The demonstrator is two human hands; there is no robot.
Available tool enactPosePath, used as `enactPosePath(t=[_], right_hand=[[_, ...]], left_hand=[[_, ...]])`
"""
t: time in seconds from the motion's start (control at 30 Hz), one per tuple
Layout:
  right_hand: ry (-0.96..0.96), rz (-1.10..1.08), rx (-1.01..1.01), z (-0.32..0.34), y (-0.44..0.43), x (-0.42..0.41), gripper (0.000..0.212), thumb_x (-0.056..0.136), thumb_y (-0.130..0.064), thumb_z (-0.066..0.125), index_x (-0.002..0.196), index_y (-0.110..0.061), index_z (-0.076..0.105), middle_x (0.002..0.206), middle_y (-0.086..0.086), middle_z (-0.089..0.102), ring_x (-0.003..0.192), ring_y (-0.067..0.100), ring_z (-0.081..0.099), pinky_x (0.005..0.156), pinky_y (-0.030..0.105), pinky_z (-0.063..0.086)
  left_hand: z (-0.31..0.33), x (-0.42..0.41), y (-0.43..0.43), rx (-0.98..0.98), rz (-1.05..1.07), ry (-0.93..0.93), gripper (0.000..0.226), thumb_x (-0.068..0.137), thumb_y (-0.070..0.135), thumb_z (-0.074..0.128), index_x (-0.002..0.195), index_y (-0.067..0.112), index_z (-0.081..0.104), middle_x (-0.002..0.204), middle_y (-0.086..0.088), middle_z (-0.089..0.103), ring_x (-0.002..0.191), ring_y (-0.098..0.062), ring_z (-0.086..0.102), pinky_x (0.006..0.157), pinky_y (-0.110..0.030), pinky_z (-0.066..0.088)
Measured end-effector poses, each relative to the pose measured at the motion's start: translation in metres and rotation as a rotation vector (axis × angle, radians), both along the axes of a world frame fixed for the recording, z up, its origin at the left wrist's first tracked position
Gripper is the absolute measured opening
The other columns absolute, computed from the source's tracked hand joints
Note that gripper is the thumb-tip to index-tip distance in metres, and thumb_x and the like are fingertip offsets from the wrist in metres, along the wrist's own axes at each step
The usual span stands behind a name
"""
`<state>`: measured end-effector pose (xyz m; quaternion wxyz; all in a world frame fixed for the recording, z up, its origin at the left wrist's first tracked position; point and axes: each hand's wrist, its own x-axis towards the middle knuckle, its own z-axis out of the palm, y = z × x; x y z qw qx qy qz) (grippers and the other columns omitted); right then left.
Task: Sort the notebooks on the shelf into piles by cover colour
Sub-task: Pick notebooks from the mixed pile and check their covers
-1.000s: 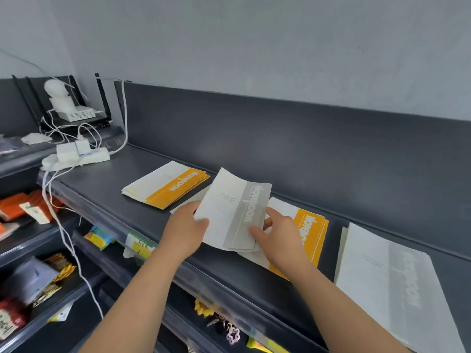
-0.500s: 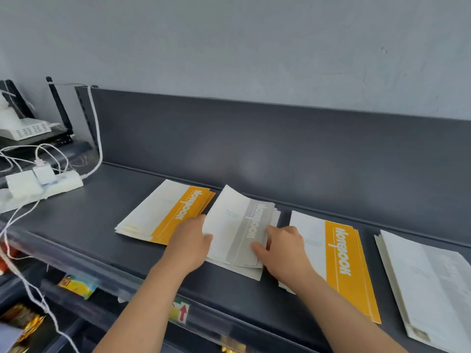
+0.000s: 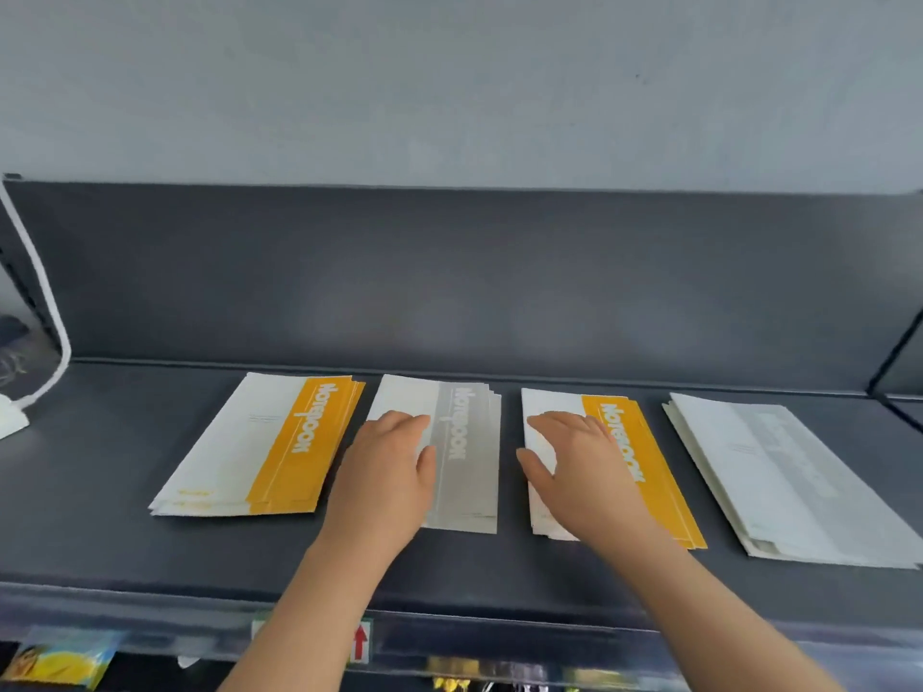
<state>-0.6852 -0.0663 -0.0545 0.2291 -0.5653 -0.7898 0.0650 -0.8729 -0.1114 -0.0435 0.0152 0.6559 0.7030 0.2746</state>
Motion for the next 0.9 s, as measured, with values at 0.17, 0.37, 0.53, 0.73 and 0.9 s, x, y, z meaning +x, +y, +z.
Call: enactPosePath(t=[0.17,0.37,0.53,0.73,0.9], right_hand=[[0.032,-0.100,0.059,0.003,-0.018,0.041,0.041,0.094,-0.032,0.051,0.132,-0.018,0.052,0.135,-0.004,0.053,0.128,0.013,0.043,0.113,0.027,0.019],[0.013,-0.257,0.071,0.006,-0.043,0.114,0.037,0.092,-0.029,0.054,0.126,-0.015,0.058,0.126,-0.003,0.060,0.122,0.017,0.050,0.112,0.031,0.023],[0.005,-0.381,0.087,0.008,-0.068,0.189,0.038,0.094,-0.034,0.049,0.129,-0.020,0.055,0.134,-0.006,0.054,0.126,0.011,0.046,0.115,0.029,0.017],[0.017,-0.474,0.079,0.009,-0.100,0.296,0.041,0.095,-0.034,0.049,0.133,-0.019,0.052,0.136,-0.007,0.053,0.128,0.007,0.045,0.118,0.032,0.015],[0.011,-0.534,0.096,0.014,-0.125,0.392,0.040,0.095,-0.033,0.049,0.132,-0.019,0.052,0.135,-0.007,0.054,0.127,0.006,0.044,0.118,0.030,0.015]], left_hand=[[0.007,0.040,0.003,0.042,-0.152,-0.052,0.040,0.098,0.029,0.043,0.138,0.022,0.048,0.137,0.007,0.050,0.127,-0.010,0.043,0.103,-0.020,0.034],[0.012,0.109,0.006,0.071,-0.316,-0.084,0.039,0.098,0.031,0.045,0.134,0.022,0.052,0.133,0.008,0.053,0.121,-0.009,0.047,0.099,-0.021,0.037],[0.010,0.179,0.009,0.056,-0.445,-0.096,0.034,0.095,0.028,0.050,0.127,0.020,0.059,0.125,0.004,0.058,0.115,-0.016,0.051,0.094,-0.024,0.039],[0.010,0.285,-0.006,0.050,-0.531,-0.127,0.037,0.096,0.030,0.048,0.132,0.021,0.055,0.129,0.007,0.057,0.117,-0.011,0.051,0.097,-0.024,0.043],[0.013,0.383,-0.018,0.053,-0.572,-0.159,0.034,0.096,0.027,0.048,0.128,0.019,0.058,0.126,0.006,0.058,0.116,-0.011,0.051,0.095,-0.022,0.040]])
